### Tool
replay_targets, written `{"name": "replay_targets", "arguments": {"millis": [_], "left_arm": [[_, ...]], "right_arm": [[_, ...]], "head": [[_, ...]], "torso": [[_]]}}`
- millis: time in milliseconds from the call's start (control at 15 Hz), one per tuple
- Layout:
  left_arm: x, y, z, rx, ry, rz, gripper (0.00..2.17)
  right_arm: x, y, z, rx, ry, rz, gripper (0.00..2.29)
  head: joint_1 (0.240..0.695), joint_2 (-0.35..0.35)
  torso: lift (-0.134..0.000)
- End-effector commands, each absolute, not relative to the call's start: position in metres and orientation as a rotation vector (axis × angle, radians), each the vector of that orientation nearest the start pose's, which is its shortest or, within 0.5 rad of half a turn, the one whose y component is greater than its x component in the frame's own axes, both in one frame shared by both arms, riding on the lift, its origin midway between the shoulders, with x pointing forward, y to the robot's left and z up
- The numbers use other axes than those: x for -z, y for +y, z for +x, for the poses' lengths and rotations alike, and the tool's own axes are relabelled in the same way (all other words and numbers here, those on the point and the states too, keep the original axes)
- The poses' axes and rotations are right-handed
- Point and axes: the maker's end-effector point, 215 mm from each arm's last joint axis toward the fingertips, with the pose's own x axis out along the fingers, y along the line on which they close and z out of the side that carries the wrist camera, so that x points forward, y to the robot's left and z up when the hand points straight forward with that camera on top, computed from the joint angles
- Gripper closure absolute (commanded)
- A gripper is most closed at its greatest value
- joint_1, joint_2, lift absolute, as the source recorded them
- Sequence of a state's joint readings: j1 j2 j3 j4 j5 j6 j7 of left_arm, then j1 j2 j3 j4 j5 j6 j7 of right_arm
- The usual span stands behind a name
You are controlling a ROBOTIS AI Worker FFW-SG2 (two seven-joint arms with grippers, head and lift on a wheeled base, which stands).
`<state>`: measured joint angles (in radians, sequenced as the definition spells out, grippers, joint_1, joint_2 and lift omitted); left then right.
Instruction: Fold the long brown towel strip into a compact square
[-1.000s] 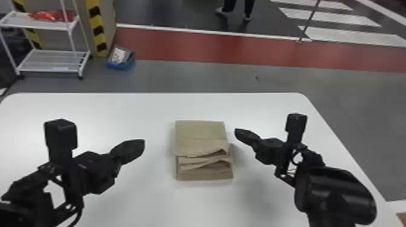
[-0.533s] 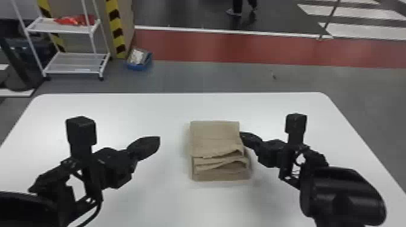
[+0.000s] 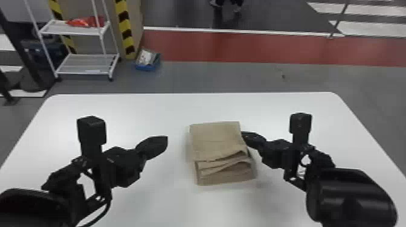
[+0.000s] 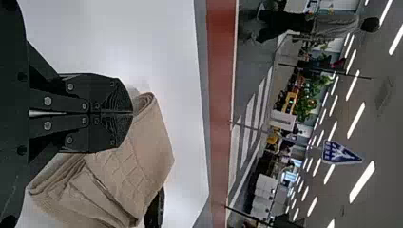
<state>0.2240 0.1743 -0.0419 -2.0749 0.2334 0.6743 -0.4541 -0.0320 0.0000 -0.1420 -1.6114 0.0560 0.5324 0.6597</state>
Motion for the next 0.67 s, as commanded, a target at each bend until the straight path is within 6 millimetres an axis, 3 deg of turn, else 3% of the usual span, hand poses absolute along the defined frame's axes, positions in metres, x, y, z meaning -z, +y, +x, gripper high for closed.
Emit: {"name": "replay_targets", "arguments": {"millis": [0,67,133,200,267,333,400,533,600], "left_arm": [[0.374,0.119,0.470,0.594,0.397,-0.128,2.10],[0.373,0.120,0.471,0.592,0.394,-0.127,2.10],[0.369,0.119,0.473,0.591,0.380,-0.124,2.09],[0.362,0.120,0.478,0.584,0.355,-0.117,2.08],[0.357,0.122,0.483,0.567,0.334,-0.105,1.98],[0.351,0.123,0.489,0.559,0.319,-0.095,1.84],[0.344,0.126,0.499,0.546,0.304,-0.086,1.36],[0.332,0.134,0.521,0.508,0.276,-0.050,0.08],[0.324,0.138,0.534,0.483,0.260,-0.042,0.00]], "right_arm": [[0.425,-0.201,0.544,-0.448,0.407,0.148,1.94],[0.418,-0.212,0.542,-0.430,0.391,0.149,1.78],[0.405,-0.223,0.539,-0.411,0.370,0.138,1.40],[0.394,-0.235,0.538,-0.390,0.355,0.127,0.53],[0.384,-0.245,0.538,-0.371,0.352,0.126,0.01],[0.371,-0.248,0.539,-0.371,0.327,0.117,0.00],[0.354,-0.251,0.543,-0.371,0.298,0.103,0.00],[0.328,-0.251,0.551,-0.375,0.255,0.086,0.03],[0.317,-0.251,0.556,-0.381,0.234,0.080,0.05]], "head": [[0.695,-0.066],[0.695,-0.071],[0.695,-0.077],[0.695,-0.095],[0.695,-0.105],[0.695,-0.115],[0.695,-0.122],[0.695,-0.129],[0.695,-0.126]], "torso": [[-0.124],[-0.124],[-0.124],[-0.124],[-0.124],[-0.124],[-0.124],[-0.124],[-0.124]]}}
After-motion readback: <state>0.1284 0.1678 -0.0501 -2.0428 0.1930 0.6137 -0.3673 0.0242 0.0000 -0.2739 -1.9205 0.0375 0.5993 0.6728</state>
